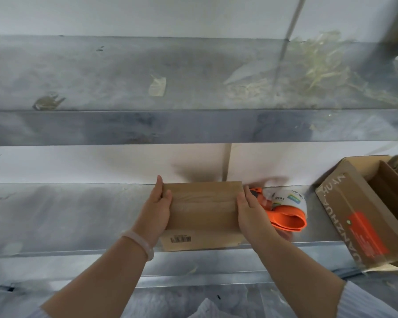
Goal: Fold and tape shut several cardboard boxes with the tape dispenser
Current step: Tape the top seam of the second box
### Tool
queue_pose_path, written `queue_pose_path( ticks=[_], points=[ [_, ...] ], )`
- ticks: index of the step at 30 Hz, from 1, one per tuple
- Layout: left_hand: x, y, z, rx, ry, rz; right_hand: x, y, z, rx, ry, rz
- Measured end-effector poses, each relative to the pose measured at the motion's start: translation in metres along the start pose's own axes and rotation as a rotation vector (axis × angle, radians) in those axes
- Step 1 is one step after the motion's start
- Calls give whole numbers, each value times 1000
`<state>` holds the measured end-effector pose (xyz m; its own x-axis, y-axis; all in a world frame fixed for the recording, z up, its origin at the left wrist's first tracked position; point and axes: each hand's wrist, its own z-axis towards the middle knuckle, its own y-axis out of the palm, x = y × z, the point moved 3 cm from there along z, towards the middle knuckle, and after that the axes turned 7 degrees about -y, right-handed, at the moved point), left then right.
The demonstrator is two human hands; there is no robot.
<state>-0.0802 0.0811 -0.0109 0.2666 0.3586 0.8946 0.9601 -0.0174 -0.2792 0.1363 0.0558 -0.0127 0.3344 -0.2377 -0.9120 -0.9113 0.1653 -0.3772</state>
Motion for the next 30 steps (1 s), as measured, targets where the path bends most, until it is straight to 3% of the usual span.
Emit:
queue_pose_path(
  ticks=[3, 5, 7, 9, 12, 24, 30],
  points=[
    [12, -6, -13, 200, 439, 324, -12, -2, -11, 32, -324, -363],
    [11, 0, -18, 97, 756, 692, -20, 1, -21, 19, -671, -612],
    [1, 8, -21, -45, 883, 993, -12, 13, -29, -138, -845, -846],
    [-7, 8, -22, -74, 897, 1125, -4, 18, -31, -241, -829, -1021],
    [-11, 3, -20, -52, 877, 1176, -2, 6, -27, -223, -748, -1069],
    [-8, 1, -26, -40, 672, 1122, 5, -1, -26, -235, -629, -951],
    [-8, 2, -23, -10, 597, 1056, 3, 2, -28, -242, -476, -838]
  ],
)
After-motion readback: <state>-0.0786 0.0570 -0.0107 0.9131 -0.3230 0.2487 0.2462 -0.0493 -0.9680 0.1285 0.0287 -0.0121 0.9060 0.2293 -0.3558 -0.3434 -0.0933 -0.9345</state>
